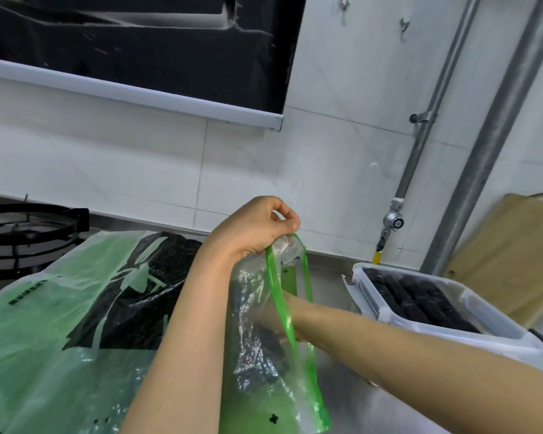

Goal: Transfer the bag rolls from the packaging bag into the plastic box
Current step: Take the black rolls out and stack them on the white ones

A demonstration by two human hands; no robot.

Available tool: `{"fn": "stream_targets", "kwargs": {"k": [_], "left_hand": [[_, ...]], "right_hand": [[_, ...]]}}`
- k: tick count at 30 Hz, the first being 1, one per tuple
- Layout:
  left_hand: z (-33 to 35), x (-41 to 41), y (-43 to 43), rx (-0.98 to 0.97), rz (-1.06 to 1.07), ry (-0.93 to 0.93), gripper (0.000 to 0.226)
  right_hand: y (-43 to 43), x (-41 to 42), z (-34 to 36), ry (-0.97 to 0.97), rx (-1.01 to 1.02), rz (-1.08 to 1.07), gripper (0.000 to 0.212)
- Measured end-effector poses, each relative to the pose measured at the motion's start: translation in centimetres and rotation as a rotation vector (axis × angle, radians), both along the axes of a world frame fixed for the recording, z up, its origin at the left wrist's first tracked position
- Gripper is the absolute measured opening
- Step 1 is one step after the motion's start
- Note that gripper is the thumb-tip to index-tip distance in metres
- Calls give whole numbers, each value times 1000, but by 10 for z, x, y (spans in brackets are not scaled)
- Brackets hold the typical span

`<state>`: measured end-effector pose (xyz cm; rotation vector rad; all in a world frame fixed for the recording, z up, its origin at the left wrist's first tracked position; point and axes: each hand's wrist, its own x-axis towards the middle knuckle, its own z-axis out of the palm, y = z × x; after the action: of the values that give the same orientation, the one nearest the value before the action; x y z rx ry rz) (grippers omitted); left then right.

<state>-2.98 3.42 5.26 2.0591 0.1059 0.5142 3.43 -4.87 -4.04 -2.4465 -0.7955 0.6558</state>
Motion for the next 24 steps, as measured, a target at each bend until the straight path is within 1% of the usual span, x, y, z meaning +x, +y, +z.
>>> {"fn": "stream_targets", "kwargs": {"k": [2,3,4,6,7,9,12,13,17,24], "left_hand": [[-1,2,0,12,15,-13,16],[0,2,-1,13,20,-22,16],[0,3,-1,10,27,-28,16],[0,4,-3,7,36,-40,16],[0,5,-3,6,40,-49,17],[-1,7,-4,3,49,-73,16],[-2,10,-7,-5,71,-111,13],[-1,11,-10,-6,74,-117,11],[-3,16,-13,-1,86,-118,5],[-8,24,-19,44,94,-68,7]], "right_hand": [[-9,-3,14,104,79,-101,25],[-14,0,19,127,101,-106,18],[-18,2,22,136,119,-129,15],[-29,4,34,144,133,-165,38],[-33,6,38,146,155,-196,44],[-44,8,47,126,186,-215,45],[-58,12,58,95,214,-232,33],[-64,13,62,87,222,-244,34],[-81,19,71,64,241,-287,52],[-117,35,96,-11,199,-354,67]]}}
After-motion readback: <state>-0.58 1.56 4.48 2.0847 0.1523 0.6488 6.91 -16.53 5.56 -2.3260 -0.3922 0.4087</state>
